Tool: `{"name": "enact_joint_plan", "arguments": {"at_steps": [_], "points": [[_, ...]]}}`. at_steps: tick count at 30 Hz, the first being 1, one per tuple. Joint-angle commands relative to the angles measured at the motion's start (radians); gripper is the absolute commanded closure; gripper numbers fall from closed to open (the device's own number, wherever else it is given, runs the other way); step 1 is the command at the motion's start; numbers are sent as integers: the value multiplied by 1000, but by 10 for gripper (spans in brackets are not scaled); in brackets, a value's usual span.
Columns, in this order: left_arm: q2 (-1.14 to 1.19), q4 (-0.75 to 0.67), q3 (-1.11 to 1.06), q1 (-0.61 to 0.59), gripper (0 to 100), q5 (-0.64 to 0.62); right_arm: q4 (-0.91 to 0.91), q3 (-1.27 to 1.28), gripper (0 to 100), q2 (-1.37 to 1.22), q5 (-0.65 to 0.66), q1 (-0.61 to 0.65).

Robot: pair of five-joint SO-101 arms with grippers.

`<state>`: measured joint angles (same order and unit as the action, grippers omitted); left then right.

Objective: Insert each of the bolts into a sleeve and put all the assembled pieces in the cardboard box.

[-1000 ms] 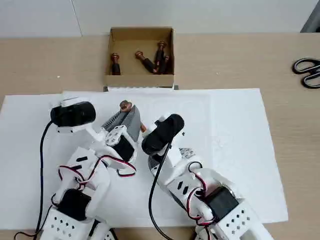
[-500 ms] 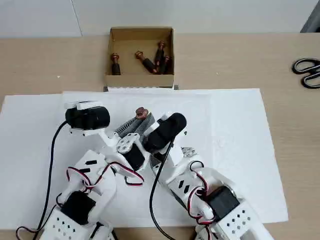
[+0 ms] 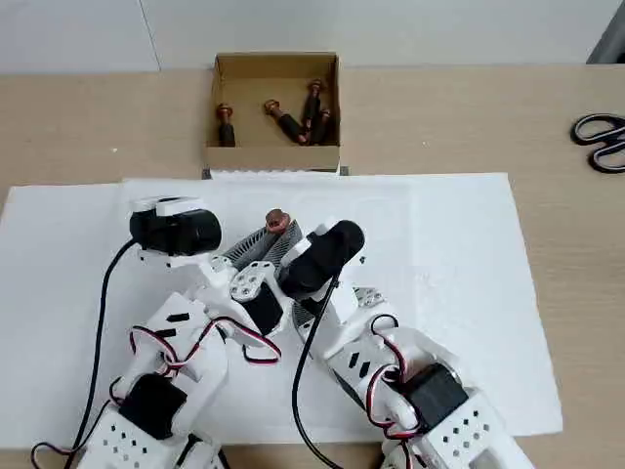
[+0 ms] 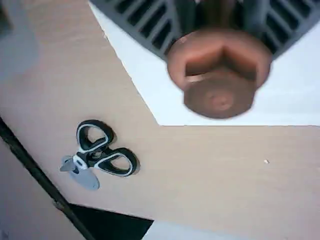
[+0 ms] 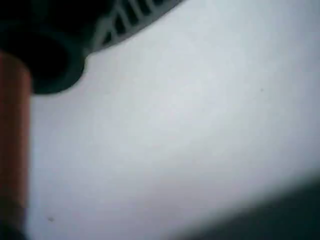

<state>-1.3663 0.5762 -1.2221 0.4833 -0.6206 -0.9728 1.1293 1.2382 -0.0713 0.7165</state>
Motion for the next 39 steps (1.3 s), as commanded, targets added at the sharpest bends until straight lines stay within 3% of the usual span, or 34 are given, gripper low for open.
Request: {"name": "enact_joint_plan", "arguments": {"at_steps": [1, 16, 27, 32, 39], "points": [[-18, 23, 4, -5, 994, 29, 28, -57, 995, 12, -8, -13], [-18, 89, -16, 5, 994, 31, 28, -103, 995, 10, -6, -13], [-18, 227, -35, 158, 994, 28, 48, -103, 995, 10, -6, -13], [-18, 292, -68, 169, 994, 29, 70, -103, 995, 10, -3, -13], [-18, 319, -147, 166, 989, 31, 71, -135, 995, 10, 80, -13]]}}
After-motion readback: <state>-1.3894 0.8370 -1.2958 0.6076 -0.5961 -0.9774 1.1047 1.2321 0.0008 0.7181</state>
